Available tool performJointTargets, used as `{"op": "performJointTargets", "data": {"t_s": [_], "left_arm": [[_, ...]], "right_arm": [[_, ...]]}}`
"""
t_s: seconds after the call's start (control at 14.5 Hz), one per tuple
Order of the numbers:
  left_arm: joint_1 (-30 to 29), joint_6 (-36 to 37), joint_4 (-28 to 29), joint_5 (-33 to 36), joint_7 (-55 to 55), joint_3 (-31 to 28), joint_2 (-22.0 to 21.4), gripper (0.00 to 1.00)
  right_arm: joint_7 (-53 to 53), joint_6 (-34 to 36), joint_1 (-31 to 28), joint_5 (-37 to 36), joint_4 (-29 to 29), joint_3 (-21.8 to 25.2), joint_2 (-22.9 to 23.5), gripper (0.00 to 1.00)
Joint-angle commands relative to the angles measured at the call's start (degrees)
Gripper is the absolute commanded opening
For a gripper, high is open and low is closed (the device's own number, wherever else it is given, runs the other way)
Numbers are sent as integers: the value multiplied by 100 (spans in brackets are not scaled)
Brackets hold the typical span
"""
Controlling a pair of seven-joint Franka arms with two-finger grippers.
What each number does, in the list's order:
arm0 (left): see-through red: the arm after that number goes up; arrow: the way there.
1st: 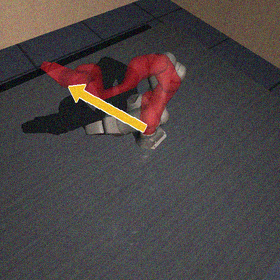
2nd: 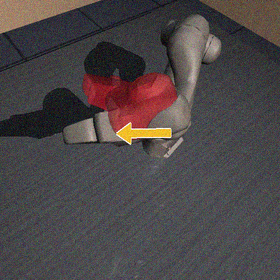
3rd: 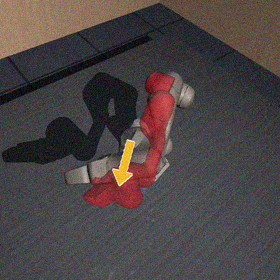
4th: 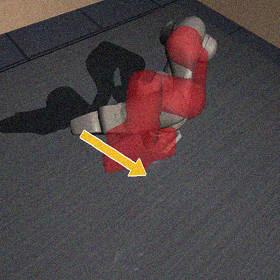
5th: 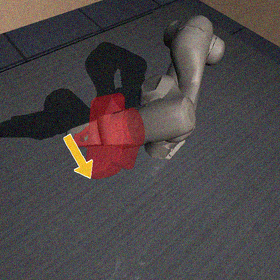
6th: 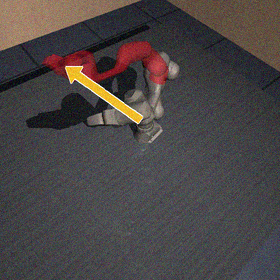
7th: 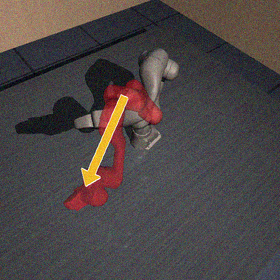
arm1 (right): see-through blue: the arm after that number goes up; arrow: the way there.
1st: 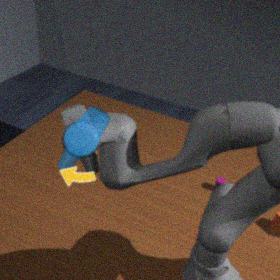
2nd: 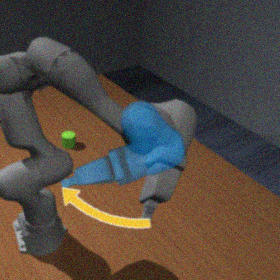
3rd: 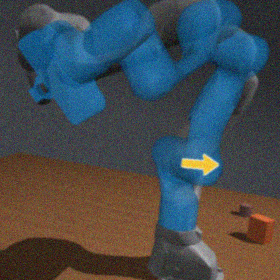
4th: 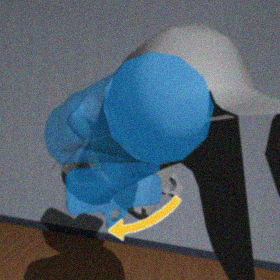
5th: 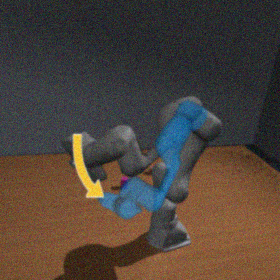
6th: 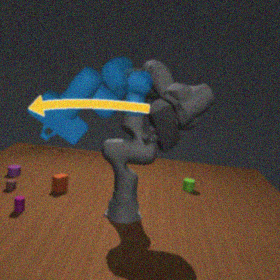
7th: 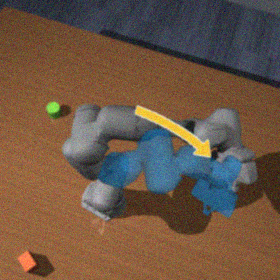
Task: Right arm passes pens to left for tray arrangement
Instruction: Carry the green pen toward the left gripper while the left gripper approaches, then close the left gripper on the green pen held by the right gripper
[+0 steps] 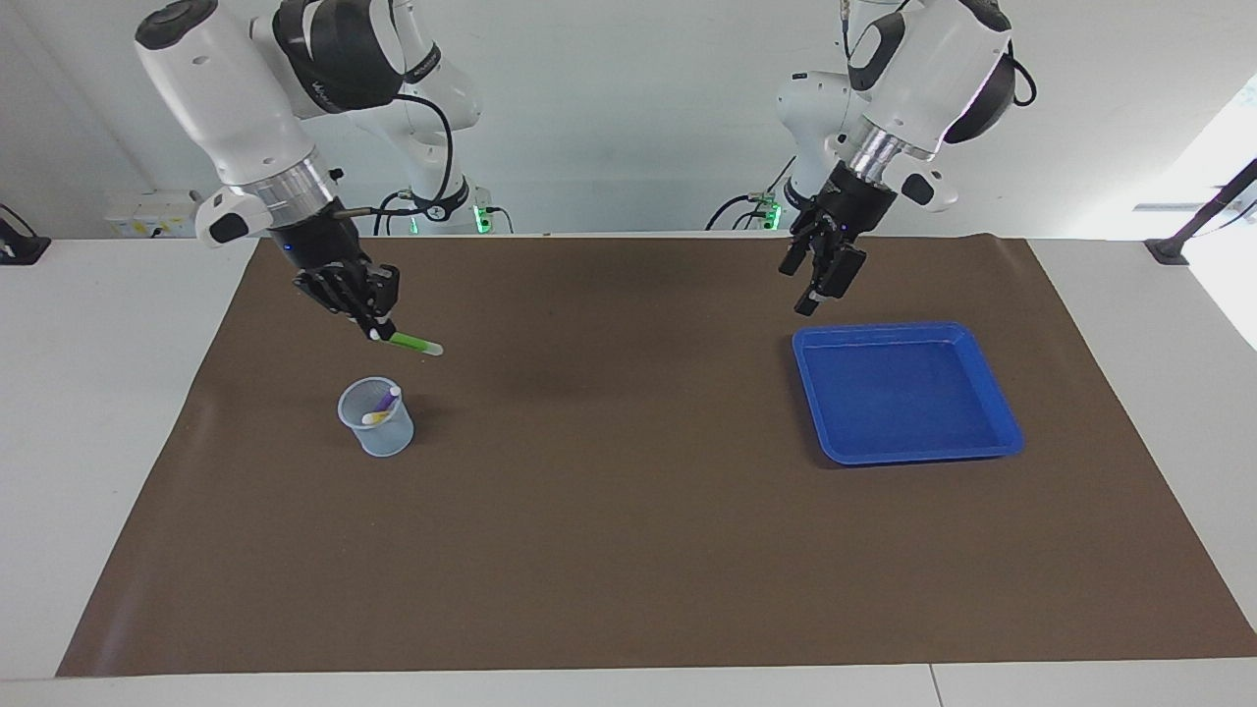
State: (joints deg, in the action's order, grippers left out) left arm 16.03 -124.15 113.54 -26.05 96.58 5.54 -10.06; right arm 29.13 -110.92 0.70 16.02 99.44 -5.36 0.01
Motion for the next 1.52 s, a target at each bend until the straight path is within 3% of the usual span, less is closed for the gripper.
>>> {"op": "performJointTargets", "data": {"t_s": [0.0,0.21,0.48,0.69,1.03,1.45], "left_arm": [[-56,371,-183,-864,203,-62,39,100],[-65,584,-297,-1008,966,-53,101,100],[-83,822,-456,-982,1004,-71,162,100],[-13,875,-657,-650,986,-62,267,100],[-12,1534,-1773,-201,1335,17,1040,100],[5,1613,-2029,82,2224,334,1472,100]], "right_arm": [[1564,1,-18,594,-494,-332,314,0],[3068,-201,-9,692,-873,-824,552,0],[4441,-737,-9,649,-891,-1624,649,0],[4803,-738,35,570,-1014,-1976,702,0],[5137,-650,79,112,-988,-2574,676,0],[5463,-703,79,-133,-997,-2873,676,0]]}}
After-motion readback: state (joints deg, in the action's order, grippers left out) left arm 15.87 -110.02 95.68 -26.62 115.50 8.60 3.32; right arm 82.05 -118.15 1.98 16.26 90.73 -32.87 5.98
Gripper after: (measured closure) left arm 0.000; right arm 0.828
